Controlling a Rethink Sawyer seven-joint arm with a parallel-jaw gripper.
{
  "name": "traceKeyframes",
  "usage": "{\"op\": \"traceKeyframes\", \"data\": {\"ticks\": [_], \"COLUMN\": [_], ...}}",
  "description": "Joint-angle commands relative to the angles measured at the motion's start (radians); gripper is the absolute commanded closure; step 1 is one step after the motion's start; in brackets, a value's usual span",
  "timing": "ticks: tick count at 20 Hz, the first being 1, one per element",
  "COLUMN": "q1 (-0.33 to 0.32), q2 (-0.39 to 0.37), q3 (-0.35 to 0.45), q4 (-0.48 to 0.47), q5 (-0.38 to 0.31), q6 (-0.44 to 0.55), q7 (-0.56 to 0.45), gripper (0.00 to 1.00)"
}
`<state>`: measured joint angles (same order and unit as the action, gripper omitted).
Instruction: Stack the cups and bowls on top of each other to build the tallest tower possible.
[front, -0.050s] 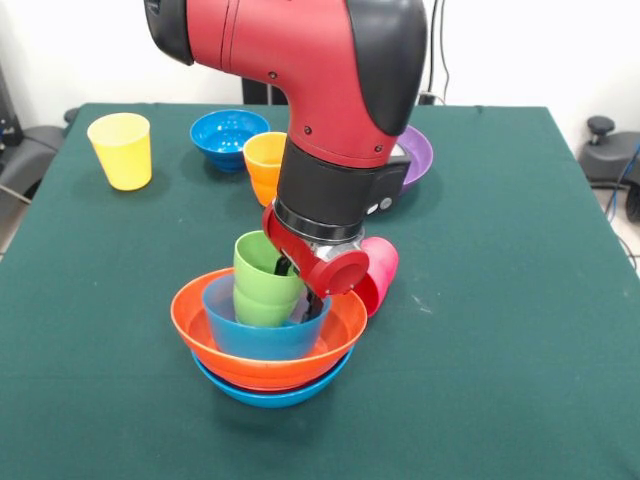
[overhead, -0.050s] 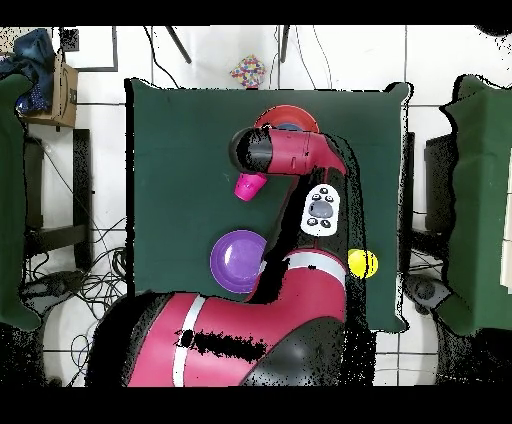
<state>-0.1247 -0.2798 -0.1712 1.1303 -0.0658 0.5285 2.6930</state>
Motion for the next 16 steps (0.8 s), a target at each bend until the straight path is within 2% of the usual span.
{"op": "traceKeyframes", "data": {"ticks": [1,16], "q1": [-0.014,0.004], "q2": [0.021,-0.133], "q3": [0.109,0.111], "q4": [-0.002,0.019], "q5": [-0.017,0.018], "q6": [0.127,0.340], "q7": [-0.108,-0.111], "gripper": [0.00,0.00]}}
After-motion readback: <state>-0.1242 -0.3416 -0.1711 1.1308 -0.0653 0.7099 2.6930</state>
